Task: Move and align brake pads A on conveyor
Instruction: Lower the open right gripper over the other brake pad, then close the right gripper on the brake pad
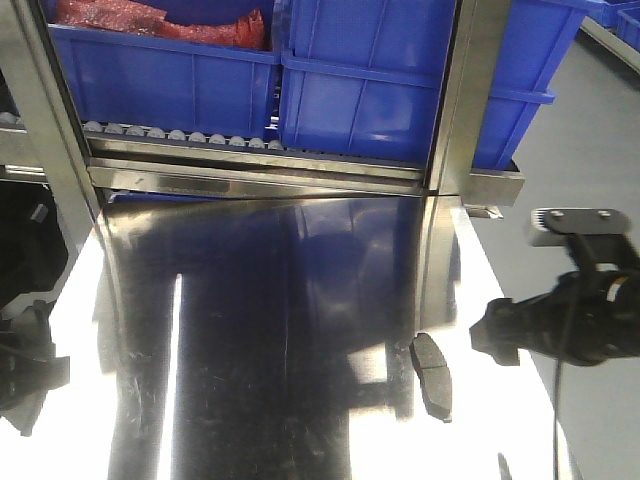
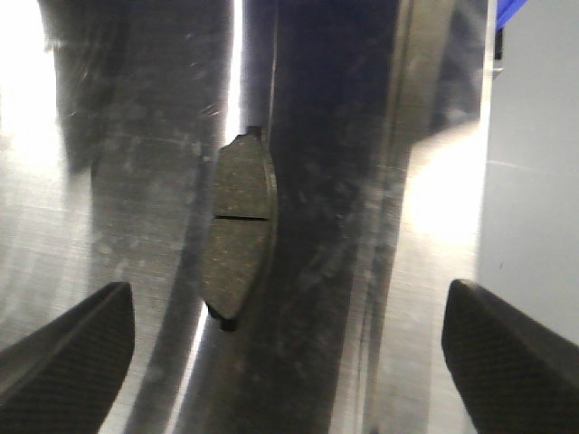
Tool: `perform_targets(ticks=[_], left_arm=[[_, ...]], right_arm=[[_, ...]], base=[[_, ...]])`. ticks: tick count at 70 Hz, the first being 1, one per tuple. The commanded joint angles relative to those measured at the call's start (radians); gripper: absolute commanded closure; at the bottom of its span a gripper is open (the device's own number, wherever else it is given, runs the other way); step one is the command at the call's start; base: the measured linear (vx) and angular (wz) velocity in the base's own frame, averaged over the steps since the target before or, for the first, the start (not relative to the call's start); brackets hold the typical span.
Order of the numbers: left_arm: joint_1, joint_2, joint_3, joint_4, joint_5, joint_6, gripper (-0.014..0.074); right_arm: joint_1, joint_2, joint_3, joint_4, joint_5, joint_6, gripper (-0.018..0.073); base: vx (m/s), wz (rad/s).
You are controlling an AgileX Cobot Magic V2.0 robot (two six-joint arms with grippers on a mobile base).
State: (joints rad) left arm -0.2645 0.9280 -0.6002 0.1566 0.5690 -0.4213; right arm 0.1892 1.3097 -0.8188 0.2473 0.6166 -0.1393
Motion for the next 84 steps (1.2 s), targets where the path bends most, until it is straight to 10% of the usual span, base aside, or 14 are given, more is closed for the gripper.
perform_targets(ticks=[1,15,84], left_arm=[[-0.002,-0.015,-0.025,0.003,-0.066,-0.001,0.0419],[-0.002,-0.015,-0.025,0.003,-0.066,-0.001,0.0419],[-0.002,-0.015,-0.025,0.003,-0.065,-0.001,0.0419]], right_arm=[[0.068,0.055,-0.071,-0.005,-0.052,0.022,-0.0088],[0.127,0.225,-0.183,-0.096,0.000,0.218,-0.0076],[0.157,0.494,-0.301,-0.173,0.057,0.277,0.0056]], base=[[0.00,0.00],[0.00,0.00],[0.00,0.00]])
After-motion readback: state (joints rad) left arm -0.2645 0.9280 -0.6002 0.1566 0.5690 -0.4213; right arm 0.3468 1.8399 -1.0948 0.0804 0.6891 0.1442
